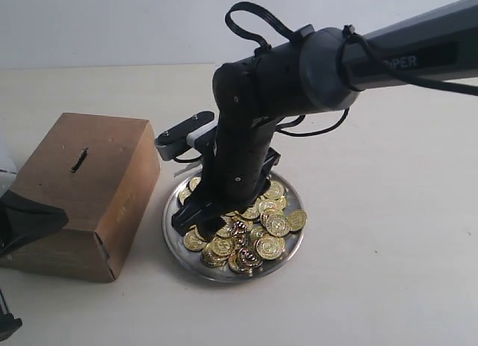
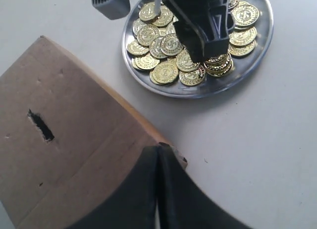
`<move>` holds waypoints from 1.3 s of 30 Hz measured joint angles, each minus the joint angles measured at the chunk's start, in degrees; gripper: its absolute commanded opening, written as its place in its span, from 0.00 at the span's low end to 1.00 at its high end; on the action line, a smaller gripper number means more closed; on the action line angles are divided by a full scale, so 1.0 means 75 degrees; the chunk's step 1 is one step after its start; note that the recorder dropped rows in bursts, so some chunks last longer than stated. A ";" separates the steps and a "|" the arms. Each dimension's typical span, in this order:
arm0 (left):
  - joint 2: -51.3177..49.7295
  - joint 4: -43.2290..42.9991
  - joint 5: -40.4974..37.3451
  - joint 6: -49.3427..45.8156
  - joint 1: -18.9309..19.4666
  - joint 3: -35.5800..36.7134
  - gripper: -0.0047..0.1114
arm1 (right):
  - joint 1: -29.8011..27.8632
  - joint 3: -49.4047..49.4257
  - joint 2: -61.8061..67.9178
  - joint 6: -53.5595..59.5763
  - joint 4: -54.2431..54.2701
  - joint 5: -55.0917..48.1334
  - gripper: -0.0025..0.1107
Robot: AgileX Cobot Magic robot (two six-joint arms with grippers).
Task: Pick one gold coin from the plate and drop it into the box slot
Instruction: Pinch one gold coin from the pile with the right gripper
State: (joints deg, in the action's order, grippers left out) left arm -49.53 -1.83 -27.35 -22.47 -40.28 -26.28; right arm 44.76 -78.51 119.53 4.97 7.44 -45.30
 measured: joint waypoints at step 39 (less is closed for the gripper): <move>0.0000 0.0000 0.0014 -0.0015 0.0000 0.0000 0.04 | 0.0000 -0.0079 0.0376 -0.0662 -0.0434 0.0326 0.49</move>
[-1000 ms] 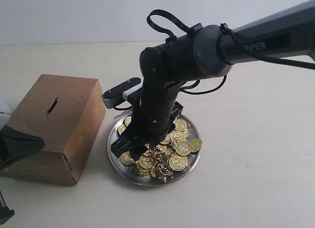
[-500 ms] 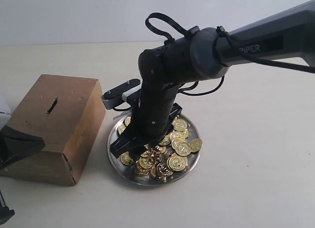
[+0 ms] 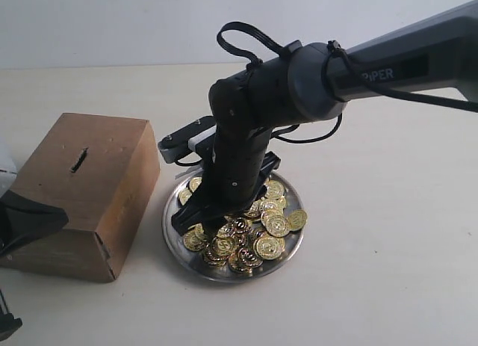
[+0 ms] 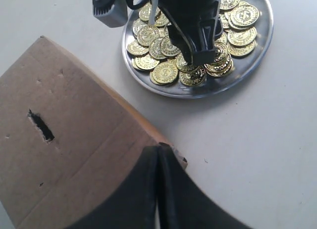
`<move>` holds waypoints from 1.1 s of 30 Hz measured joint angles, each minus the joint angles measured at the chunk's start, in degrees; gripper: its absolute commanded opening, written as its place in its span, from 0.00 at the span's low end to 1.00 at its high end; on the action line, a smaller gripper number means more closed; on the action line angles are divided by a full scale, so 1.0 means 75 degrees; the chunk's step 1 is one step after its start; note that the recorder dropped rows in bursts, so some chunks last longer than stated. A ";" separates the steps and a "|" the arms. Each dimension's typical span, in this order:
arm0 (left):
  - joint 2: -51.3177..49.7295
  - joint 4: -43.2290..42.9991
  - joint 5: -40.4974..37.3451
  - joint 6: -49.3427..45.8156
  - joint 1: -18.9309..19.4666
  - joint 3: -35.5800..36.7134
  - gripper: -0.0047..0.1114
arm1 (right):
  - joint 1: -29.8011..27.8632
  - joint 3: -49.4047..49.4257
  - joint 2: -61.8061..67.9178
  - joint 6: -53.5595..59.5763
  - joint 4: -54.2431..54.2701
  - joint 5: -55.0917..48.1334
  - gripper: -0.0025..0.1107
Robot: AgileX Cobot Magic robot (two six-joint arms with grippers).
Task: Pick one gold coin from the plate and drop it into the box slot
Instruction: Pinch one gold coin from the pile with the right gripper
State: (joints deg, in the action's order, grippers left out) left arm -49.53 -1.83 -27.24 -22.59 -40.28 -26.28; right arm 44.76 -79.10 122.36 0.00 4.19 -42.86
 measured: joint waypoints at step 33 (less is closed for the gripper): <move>0.0000 0.0000 0.0000 0.0000 0.0000 0.0000 0.04 | 0.0175 -0.0063 0.0089 0.0091 -0.0077 -0.0288 0.49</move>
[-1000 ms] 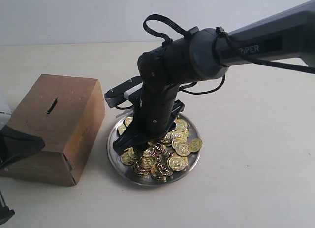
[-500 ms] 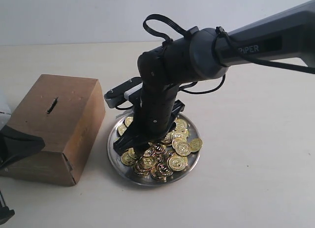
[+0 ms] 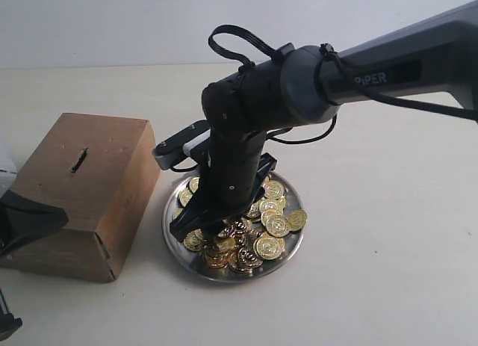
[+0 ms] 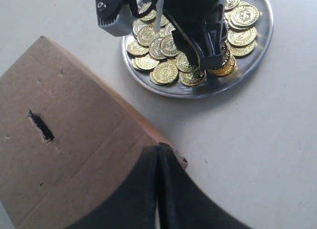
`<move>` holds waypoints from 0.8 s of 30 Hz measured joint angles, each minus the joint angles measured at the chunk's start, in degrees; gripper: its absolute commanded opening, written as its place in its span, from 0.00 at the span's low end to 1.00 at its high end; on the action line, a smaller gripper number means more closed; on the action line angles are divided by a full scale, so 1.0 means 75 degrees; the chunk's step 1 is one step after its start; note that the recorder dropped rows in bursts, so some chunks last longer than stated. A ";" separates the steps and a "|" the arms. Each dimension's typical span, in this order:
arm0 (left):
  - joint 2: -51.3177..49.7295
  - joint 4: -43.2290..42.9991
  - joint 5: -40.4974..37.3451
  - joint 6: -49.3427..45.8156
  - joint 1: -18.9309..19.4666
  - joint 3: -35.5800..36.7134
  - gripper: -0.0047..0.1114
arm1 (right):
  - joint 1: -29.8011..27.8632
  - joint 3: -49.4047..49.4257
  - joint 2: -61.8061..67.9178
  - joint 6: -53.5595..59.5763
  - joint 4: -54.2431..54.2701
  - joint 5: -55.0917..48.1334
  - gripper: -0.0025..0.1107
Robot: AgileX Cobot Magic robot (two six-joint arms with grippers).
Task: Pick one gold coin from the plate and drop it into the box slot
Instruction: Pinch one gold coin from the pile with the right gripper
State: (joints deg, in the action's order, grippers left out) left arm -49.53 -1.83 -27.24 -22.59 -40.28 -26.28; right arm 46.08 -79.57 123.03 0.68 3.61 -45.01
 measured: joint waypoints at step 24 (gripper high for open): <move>0.0000 0.0000 0.0000 0.0000 0.0000 0.0000 0.04 | 0.0031 -0.0030 0.0047 0.0013 -0.0065 -0.0011 0.31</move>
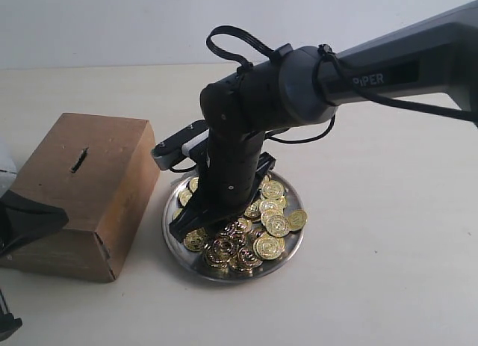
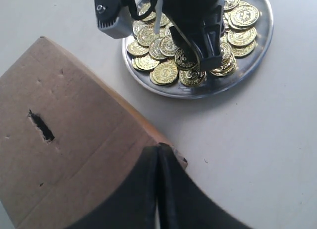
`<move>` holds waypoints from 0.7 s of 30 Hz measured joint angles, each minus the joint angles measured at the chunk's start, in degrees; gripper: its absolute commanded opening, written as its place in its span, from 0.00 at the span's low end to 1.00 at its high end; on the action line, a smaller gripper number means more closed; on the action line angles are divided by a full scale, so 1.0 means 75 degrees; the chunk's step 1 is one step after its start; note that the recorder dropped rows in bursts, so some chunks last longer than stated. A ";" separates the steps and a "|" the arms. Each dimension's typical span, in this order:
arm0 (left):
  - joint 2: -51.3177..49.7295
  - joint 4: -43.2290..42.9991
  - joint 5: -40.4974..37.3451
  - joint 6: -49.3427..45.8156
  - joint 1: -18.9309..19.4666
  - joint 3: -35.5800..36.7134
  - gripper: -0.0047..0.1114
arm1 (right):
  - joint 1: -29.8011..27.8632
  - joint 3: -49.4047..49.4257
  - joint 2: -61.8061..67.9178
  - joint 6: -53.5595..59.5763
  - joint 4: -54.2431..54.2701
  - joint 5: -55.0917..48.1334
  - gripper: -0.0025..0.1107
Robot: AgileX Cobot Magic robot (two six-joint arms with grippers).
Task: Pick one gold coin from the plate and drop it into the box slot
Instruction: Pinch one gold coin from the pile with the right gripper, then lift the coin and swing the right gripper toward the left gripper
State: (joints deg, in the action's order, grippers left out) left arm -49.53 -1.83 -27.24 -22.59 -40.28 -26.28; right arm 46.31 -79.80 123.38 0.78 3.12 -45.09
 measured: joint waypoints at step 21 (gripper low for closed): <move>-0.0034 0.0000 0.1268 -0.3976 0.0000 0.0000 0.20 | 0.0024 0.0118 -0.2305 0.2517 0.0149 -0.0974 0.31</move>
State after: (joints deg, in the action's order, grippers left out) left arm -49.79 -1.83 -17.74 -52.40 -40.28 -26.28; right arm 46.49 -78.92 106.09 19.66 4.24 -52.40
